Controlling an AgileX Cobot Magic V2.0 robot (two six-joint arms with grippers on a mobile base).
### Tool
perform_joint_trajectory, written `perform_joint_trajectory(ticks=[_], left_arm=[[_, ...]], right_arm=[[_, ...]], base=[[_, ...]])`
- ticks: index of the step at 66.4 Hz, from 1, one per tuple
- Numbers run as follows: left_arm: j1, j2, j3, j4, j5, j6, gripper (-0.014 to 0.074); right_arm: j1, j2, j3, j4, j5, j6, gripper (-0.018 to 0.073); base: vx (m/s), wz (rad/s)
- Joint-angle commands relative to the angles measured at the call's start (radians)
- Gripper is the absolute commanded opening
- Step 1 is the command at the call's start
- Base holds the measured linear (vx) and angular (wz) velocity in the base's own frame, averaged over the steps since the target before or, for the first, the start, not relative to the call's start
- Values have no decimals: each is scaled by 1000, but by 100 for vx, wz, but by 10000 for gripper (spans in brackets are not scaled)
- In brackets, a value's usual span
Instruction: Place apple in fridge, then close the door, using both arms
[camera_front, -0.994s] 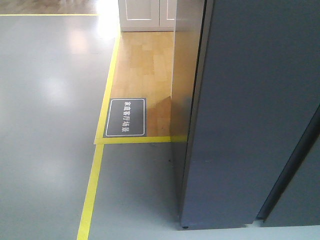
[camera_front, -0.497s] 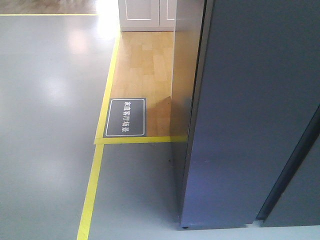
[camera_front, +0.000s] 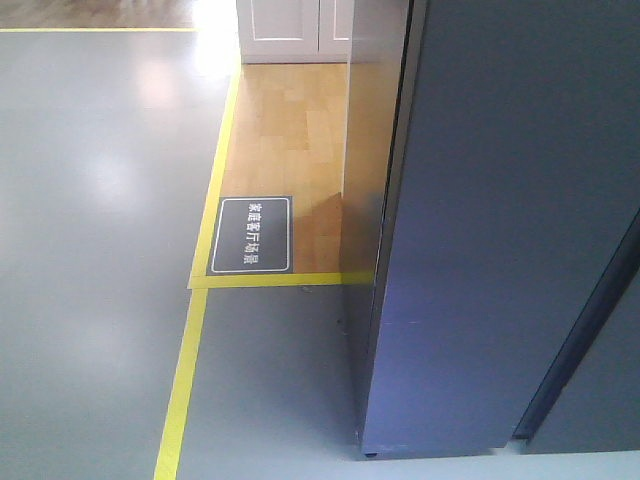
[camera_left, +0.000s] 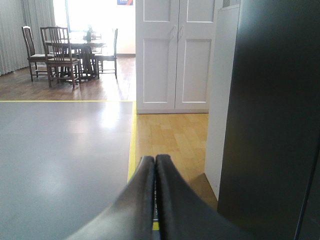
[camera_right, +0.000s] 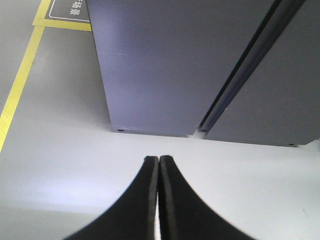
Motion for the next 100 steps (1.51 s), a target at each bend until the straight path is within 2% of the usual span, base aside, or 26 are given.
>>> perform_joint_trajectory(ticks=[1, 30, 36, 50, 61, 75, 100], left_arm=[[1, -13, -19, -2, -76, 0, -6], [1, -13, -19, -2, -76, 0, -6], [1, -13, -19, -2, -76, 0, -6], [1, -13, -19, -2, -76, 0, -6], [1, -13, -19, -2, -76, 0, -6], [1, -13, -19, -2, -76, 0, -6], [1, -13, -19, -2, -76, 0, -6]], right_arm=[[1, 5, -25, -7, -54, -3, -3], [1, 1, -19, -12, -64, -3, -3], [-3, -50, 22, -7, -207, 0, -3], [-42, -251, 294, 0, -780, 24, -3], [-61, -395, 470, 0, -980, 24, -3], [-61, -498, 567, 102, -995, 24, -3], [-61, -522, 588, 99, -965, -26, -3]], base=[[0, 0], [0, 0], [0, 0], [0, 0], [0, 0], [0, 0], [0, 0]])
